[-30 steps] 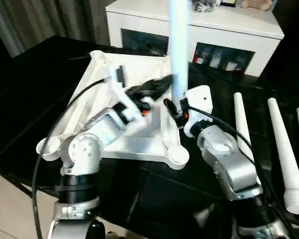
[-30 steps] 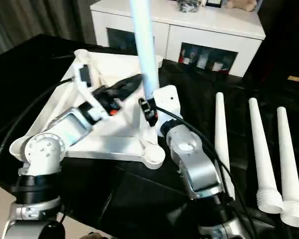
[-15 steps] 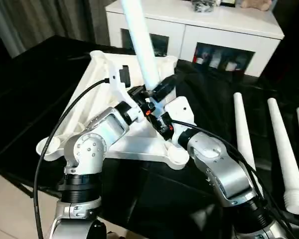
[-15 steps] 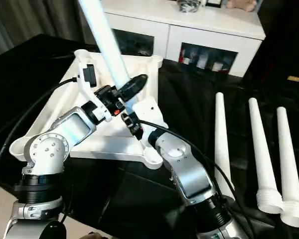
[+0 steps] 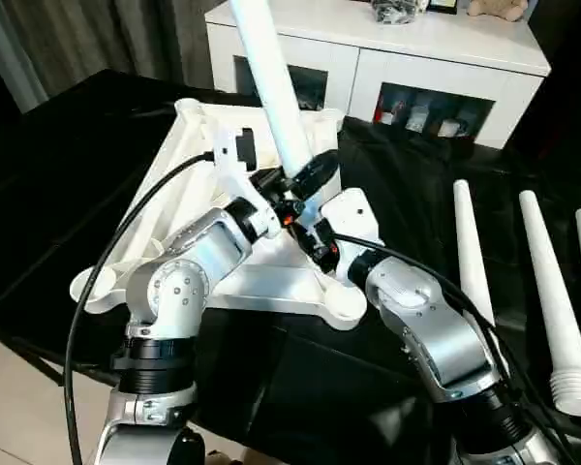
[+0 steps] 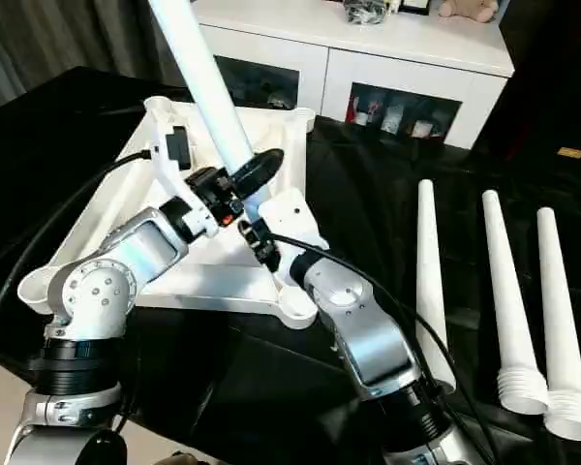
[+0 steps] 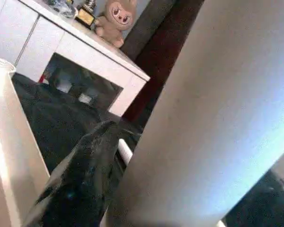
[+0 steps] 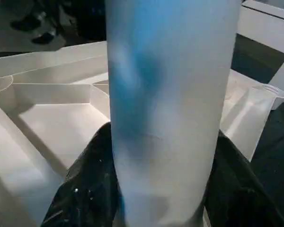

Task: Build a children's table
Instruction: Pick table leg

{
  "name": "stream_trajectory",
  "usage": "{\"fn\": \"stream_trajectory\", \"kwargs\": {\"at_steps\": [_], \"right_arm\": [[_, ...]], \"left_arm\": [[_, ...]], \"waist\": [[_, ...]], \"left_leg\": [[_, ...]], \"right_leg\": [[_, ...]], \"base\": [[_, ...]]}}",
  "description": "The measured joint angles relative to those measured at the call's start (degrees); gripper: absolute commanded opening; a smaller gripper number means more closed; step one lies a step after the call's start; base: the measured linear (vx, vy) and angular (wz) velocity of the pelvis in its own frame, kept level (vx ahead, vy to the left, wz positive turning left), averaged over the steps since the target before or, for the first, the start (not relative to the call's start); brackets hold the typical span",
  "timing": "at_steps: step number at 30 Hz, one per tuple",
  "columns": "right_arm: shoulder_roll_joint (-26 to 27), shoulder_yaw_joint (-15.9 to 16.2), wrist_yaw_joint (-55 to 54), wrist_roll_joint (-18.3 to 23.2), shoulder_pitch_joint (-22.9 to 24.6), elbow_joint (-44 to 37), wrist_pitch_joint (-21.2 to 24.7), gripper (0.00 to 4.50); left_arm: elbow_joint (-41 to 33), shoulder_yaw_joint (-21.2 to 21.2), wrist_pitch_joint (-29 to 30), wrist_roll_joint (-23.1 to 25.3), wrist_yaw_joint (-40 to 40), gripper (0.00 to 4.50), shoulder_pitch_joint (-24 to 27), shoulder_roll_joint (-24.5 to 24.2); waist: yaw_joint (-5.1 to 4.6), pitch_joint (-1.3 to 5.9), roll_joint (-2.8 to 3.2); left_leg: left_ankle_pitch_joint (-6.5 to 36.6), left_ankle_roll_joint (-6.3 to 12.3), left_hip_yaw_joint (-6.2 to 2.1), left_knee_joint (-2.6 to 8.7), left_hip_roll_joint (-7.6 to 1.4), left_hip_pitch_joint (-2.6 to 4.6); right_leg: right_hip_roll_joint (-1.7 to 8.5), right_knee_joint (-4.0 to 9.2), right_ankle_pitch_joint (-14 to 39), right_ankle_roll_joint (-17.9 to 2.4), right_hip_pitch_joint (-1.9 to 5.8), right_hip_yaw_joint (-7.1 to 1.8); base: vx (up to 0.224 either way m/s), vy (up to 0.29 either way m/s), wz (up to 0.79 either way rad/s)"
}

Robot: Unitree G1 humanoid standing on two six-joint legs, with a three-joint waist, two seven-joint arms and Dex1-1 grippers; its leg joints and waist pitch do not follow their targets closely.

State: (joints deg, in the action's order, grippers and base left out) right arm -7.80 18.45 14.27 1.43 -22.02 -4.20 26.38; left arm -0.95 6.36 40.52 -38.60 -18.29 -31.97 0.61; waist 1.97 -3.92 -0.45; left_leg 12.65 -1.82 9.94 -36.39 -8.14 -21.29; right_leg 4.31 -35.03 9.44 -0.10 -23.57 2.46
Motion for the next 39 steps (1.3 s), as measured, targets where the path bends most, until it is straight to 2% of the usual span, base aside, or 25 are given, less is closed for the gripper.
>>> {"fn": "stream_trajectory", "kwargs": {"at_steps": [2,8,9,15,17,18,19,21,22,23,25,28,29,32,36,39], "right_arm": [[0.09,0.02,-0.04,-0.09,0.00,0.13,0.02,1.89],[0.25,0.12,0.07,-1.18,-0.06,0.17,0.01,1.89],[0.30,0.13,0.10,-1.18,-0.06,0.18,0.01,2.44],[0.83,-1.45,0.82,0.21,-0.85,0.29,-0.28,3.01],[0.91,-3.45,4.15,4.10,-0.89,-0.92,1.16,3.12],[0.84,-4.62,5.64,6.18,-0.90,-1.90,2.42,3.37],[0.30,-6.98,8.62,10.80,-1.10,-3.58,5.44,3.37],[-1.19,-9.57,11.80,15.07,-1.47,-5.57,8.43,3.47],[-2.49,-10.67,13.85,17.71,-1.67,-6.75,10.18,3.66],[-3.19,-11.71,15.25,19.66,-1.93,-7.19,11.59,3.66],[-7.19,-14.11,20.21,25.76,-2.38,-8.82,16.96,3.87],[-10.60,-18.59,24.33,31.60,-3.34,-9.03,22.47,4.10],[-11.01,-19.62,24.95,32.89,-3.88,-8.90,24.02,4.28],[-11.19,-22.14,24.99,35.03,-7.16,-7.72,27.38,4.45],[-12.59,-22.99,25.38,37.76,-8.59,-7.18,30.03,4.50],[-13.18,-24.67,25.48,40.89,-10.36,-6.61,33.71,4.50]], "left_arm": [[0.02,0.13,-0.07,-0.02,0.14,2.56,0.00,0.08],[0.26,0.55,-0.57,0.11,1.00,2.26,0.00,-0.20],[0.37,0.61,-0.70,0.14,1.04,2.24,-0.01,-0.25],[1.38,1.69,-0.88,0.10,1.01,1.94,-0.04,-0.80],[1.40,1.62,-0.31,-0.04,-0.03,1.92,-0.07,-2.40],[1.40,1.74,-0.08,-0.06,-0.42,1.90,-0.13,-3.08],[1.40,1.69,0.64,-0.44,-1.74,1.90,-0.18,-4.48],[1.40,1.79,1.29,-1.07,-3.42,1.90,-0.23,-5.90],[1.38,1.70,1.92,-1.63,-4.77,1.89,-0.29,-6.69],[1.39,1.70,2.22,-1.83,-5.67,1.89,-0.31,-7.22],[1.36,1.05,4.13,-2.91,-9.33,1.89,-0.90,-9.53],[1.18,1.06,6.10,-4.92,-13.48,1.89,-3.35,-12.62],[1.18,1.21,6.85,-5.84,-14.51,1.89,-4.26,-13.19],[1.13,1.24,8.64,-8.43,-17.82,1.88,-6.84,-13.96],[0.90,1.44,9.70,-9.82,-19.20,1.88,-8.33,-14.77],[2.54,3.00,10.92,-12.25,-20.47,1.88,-11.29,-15.15]], "waist": [[0.00,0.00,0.00],[-0.01,0.00,0.00],[-0.01,0.00,0.00],[0.00,0.00,0.00],[0.00,0.00,0.00],[0.04,0.00,0.00],[0.04,0.00,0.00],[0.11,0.00,-0.02],[0.24,0.00,-0.02],[0.30,0.00,-0.02],[0.62,0.00,-0.02],[0.91,-0.02,-0.06],[1.03,-0.03,-0.08],[1.02,-0.03,-0.08],[1.26,-0.04,-0.13],[1.47,-0.05,-0.19]], "left_leg": [[0.00,0.00,0.00,0.00,0.00,0.00],[0.00,0.00,0.00,0.00,0.00,0.00],[0.00,0.00,0.00,0.00,0.00,0.00],[0.00,0.00,0.00,0.00,0.00,0.02],[0.00,0.00,0.00,0.00,0.00,0.01],[0.00,0.00,0.00,0.00,-0.01,0.02],[0.00,0.01,0.00,0.00,0.00,0.02],[0.00,0.02,0.00,0.00,0.00,0.06],[0.00,0.02,0.00,0.00,0.00,0.07],[0.00,0.02,0.00,0.00,0.00,0.10],[0.00,0.03,0.01,-0.01,0.00,0.15],[-0.01,0.02,0.01,-0.01,0.00,0.23],[-0.02,0.02,0.01,-0.01,0.00,0.24],[-0.05,-0.03,0.02,-0.01,0.00,0.28],[-0.07,-0.06,0.02,-0.01,-0.05,0.25],[-0.10,-0.01,0.03,-0.02,-0.05,0.21]], "right_leg": [[0.00,0.00,0.00,0.00,0.00,0.00],[0.00,0.00,0.00,0.00,0.00,0.00],[0.00,0.00,0.00,0.00,0.00,0.00],[0.00,0.00,0.00,0.00,0.02,0.00],[0.00,-0.01,0.00,0.00,0.00,0.01],[0.00,-0.01,0.00,0.00,0.00,0.00],[0.00,-0.01,0.00,0.00,0.02,0.01],[0.00,0.00,0.00,0.00,0.07,0.01],[0.01,0.00,0.00,0.00,0.09,0.01],[0.00,-0.01,0.00,0.00,0.12,0.01],[0.01,-0.01,0.00,0.00,0.17,0.01],[0.01,-0.05,0.00,-0.01,0.20,0.01],[0.01,-0.10,0.00,-0.01,0.21,0.01],[0.01,-0.17,-0.01,-0.02,0.20,0.01],[0.01,-0.18,0.00,-0.01,0.17,0.06],[0.01,-0.15,0.00,-0.01,0.17,0.06]], "base": [[0.000,0.000,0.00],[0.000,0.000,0.00],[0.000,0.000,0.00],[0.000,0.000,0.00],[0.000,0.000,0.00],[0.000,0.000,0.00],[0.000,0.000,0.00],[0.000,0.000,0.00],[0.000,0.000,0.00],[0.000,0.000,0.00],[0.000,0.000,0.00],[0.000,0.000,0.00],[0.000,0.000,0.00],[0.000,0.000,0.00],[0.000,0.000,0.00],[0.000,0.000,0.00]]}}
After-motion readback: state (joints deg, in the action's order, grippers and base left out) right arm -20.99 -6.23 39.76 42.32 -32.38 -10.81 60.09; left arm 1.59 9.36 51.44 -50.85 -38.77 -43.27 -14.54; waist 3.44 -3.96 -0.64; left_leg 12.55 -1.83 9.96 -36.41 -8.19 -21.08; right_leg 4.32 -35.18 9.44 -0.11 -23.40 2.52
